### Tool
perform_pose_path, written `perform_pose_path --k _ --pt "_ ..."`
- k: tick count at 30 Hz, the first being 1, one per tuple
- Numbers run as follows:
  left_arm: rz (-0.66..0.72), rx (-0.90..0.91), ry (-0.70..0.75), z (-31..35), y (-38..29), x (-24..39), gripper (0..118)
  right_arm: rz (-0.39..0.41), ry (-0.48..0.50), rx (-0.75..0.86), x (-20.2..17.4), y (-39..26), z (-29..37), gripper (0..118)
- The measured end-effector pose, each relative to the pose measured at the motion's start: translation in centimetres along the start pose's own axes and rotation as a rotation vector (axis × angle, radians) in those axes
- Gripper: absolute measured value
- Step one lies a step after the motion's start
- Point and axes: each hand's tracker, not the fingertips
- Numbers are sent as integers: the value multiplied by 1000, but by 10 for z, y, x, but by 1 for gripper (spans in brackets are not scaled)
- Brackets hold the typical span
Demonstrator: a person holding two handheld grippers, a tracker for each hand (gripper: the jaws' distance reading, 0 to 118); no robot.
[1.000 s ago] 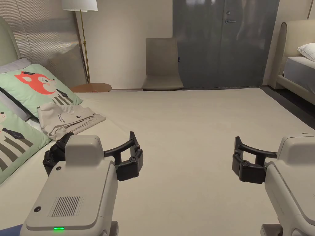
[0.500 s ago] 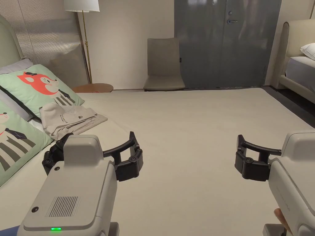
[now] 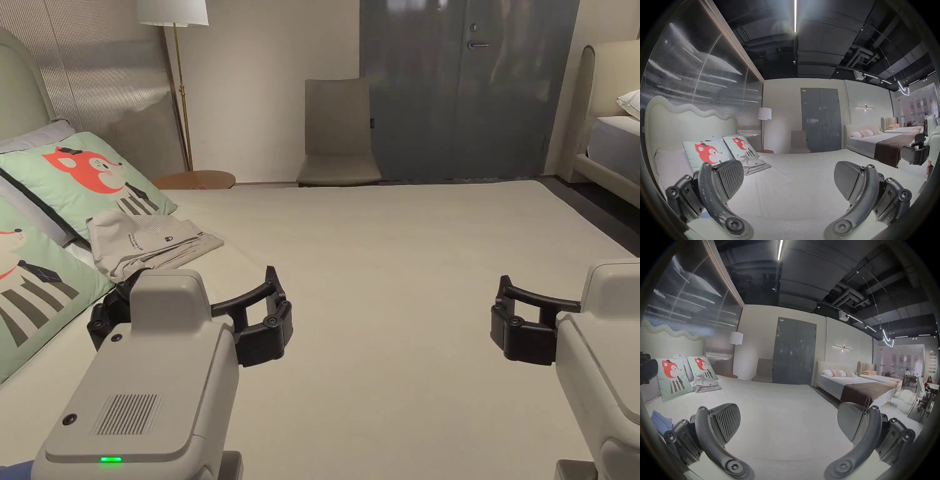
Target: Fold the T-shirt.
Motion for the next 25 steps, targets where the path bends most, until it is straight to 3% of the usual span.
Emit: perform_pose_path --k 2,8,25 --pt "0 -4 1 0 1 0 111 -19 48 -5 4 2 2 118" --pt "-4 -2 -6 1 1 1 111 -57 66 3 5 3 3 118" --pt "9 2 -14 3 3 1 111 -42 59 5 4 4 2 118"
